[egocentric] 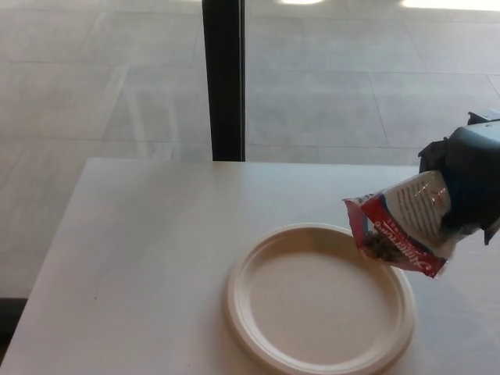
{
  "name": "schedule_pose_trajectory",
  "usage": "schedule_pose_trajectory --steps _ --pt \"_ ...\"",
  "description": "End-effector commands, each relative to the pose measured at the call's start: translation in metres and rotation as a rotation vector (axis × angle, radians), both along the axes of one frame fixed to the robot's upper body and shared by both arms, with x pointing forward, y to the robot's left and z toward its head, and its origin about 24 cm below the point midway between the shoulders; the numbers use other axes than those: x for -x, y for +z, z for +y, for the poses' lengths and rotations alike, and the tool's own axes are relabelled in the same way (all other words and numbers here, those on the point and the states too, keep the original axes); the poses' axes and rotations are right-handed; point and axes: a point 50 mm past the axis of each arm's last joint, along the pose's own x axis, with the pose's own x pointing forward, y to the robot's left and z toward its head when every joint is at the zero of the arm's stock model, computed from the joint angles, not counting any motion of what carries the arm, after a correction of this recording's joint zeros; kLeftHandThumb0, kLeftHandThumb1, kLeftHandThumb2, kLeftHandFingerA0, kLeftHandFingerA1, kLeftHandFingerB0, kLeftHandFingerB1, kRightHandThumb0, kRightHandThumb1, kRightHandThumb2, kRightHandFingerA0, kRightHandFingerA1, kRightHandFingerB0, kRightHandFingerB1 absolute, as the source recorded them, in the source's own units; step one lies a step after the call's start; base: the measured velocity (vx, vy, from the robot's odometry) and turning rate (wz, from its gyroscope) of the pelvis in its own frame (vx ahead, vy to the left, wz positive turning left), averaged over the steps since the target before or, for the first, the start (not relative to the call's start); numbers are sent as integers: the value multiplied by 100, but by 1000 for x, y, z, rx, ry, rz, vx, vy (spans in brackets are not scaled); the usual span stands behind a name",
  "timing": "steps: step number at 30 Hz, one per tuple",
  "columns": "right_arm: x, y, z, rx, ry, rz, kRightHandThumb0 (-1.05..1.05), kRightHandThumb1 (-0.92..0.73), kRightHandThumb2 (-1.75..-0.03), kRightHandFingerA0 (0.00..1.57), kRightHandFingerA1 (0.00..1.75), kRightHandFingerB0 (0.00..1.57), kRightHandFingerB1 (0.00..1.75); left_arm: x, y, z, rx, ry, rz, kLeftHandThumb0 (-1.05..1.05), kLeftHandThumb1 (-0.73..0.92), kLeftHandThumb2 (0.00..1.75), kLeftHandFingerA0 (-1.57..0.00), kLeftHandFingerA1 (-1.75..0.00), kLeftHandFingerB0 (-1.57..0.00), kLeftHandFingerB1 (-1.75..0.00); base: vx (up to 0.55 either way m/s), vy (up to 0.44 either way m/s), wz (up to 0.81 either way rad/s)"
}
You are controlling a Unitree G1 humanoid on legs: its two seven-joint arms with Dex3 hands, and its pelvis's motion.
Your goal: The robot uses its right hand to pick up a bag of sunflower seeds kept in the middle of the desk and tilts it over a plate kept next to it to pour out a few seeds and then puts the bag of seeds back on the desk
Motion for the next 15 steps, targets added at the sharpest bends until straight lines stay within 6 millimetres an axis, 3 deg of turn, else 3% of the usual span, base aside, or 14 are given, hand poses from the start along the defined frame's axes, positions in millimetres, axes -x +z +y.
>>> schedule_pose_trajectory --steps 1,2,3,4,5,8,9,10,11,13,15 --pt "0 22 8 85 8 -39 -38 -75 -73 78 152 68 79 0 6 9 -22 6 15 -89 81 65 -48 -60 -40 -38 0 0 0" --pt "-1 23 9 95 13 -38 -38 -75 -73 78 152 68 79 0 6 9 -19 7 12 -89 81 65 -48 -60 -40 -38 0 0 0" --pt "-1 24 14 106 31 -40 -39 -75 -73 83 158 74 82 -1 7 10 -13 25 3 -93 67 107 -47 -67 -36 -49 0 0 0" --pt "-1 25 14 108 33 -40 -39 -75 -73 83 158 74 82 -1 7 10 -12 28 2 -93 67 107 -47 -67 -36 -49 0 0 0" --pt "0 25 19 109 58 -53 -38 -73 -72 86 165 74 94 -1 7 10 -29 -6 22 -93 69 110 -48 -68 -35 -49 0 0 0" --pt "1 26 23 120 71 -64 -38 -70 -74 85 163 74 88 -2 8 11 -30 -3 15 -93 68 109 -47 -65 -36 -49 0 0 0" --pt "1 27 24 122 76 -65 -39 -71 -72 87 170 77 99 -2 8 10 -32 -8 14 -88 83 65 -49 -58 -41 -38 0 0 0" --pt "2 27 26 134 93 -77 -38 -69 -77 89 175 75 112 -3 8 10 -29 -13 10 -88 83 65 -44 -58 -40 -38 0 0 0" --pt "2 27 28 147 107 -91 -38 -69 -77 89 175 75 112 -3 8 10 -21 -9 5 -88 83 65 -44 -58 -40 -38 0 0 0" --pt "3 27 30 174 125 -114 -38 -67 -79 90 175 72 145 -2 8 10 -28 -21 20 -90 84 66 -43 -55 -39 -37 0 0 0" --pt "3 27 30 191 124 -117 -38 -69 -78 90 175 72 144 -3 7 10 -26 7 11 -91 82 66 -44 -56 -39 -36 0 0 0"
